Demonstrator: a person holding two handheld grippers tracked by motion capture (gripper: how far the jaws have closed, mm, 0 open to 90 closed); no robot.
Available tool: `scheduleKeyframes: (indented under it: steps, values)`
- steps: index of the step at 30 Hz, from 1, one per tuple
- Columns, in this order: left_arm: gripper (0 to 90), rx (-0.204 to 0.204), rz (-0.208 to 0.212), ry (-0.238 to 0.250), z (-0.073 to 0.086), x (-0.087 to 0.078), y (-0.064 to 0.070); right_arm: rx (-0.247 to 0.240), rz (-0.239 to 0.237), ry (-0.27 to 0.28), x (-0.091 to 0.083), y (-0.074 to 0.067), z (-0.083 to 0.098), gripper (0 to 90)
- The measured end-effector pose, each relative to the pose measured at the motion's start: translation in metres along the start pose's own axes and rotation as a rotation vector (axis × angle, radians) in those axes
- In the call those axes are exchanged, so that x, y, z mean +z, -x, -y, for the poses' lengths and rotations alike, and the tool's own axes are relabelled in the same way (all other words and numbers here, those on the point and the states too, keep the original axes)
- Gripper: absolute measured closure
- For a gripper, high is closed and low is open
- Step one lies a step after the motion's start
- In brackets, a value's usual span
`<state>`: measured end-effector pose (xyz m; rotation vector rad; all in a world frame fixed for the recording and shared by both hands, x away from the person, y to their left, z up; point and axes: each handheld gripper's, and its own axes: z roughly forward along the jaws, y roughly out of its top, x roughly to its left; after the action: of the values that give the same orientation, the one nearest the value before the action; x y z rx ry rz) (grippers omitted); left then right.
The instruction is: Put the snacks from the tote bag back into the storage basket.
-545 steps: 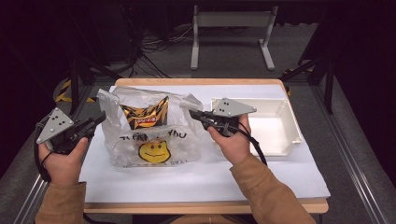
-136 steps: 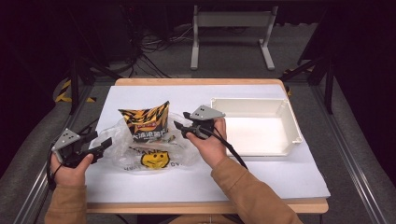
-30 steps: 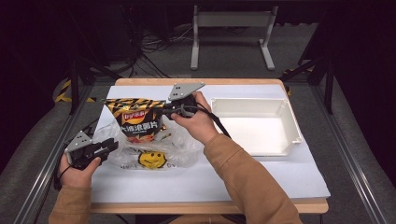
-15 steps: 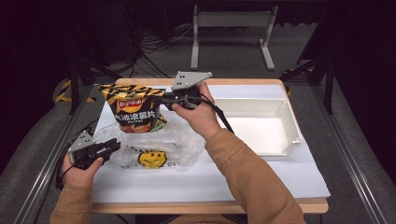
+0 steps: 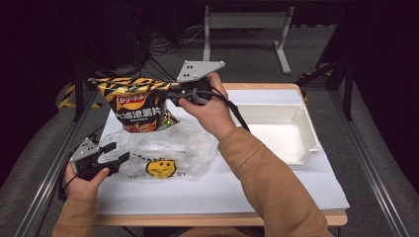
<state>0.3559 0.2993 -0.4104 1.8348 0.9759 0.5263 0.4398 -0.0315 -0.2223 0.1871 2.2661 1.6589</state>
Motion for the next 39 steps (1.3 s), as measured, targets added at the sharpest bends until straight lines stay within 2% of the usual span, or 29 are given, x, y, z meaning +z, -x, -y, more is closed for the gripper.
scheduleKeyframes:
  steps: [5,12,18,30,39]
  values:
    - [30.9,0.008,0.023,0.023,-0.001,-0.002,0.0,0.017,-0.005,0.002,-0.007,0.004,0.0,89.6]
    - [30.2,0.008,0.023,0.03,-0.001,-0.004,0.0,0.023,-0.001,-0.007,-0.023,0.01,0.0,89.6]
    - [30.1,0.005,0.01,0.032,-0.001,-0.005,-0.001,0.042,0.024,0.0,-0.045,0.018,0.003,89.6]
    - [30.5,0.005,0.0,0.027,-0.001,-0.005,-0.001,0.049,0.054,-0.005,-0.076,0.03,0.006,89.5]
    - [30.9,-0.002,-0.007,0.029,-0.001,-0.006,-0.001,0.068,0.086,-0.009,-0.101,0.038,0.017,89.4]
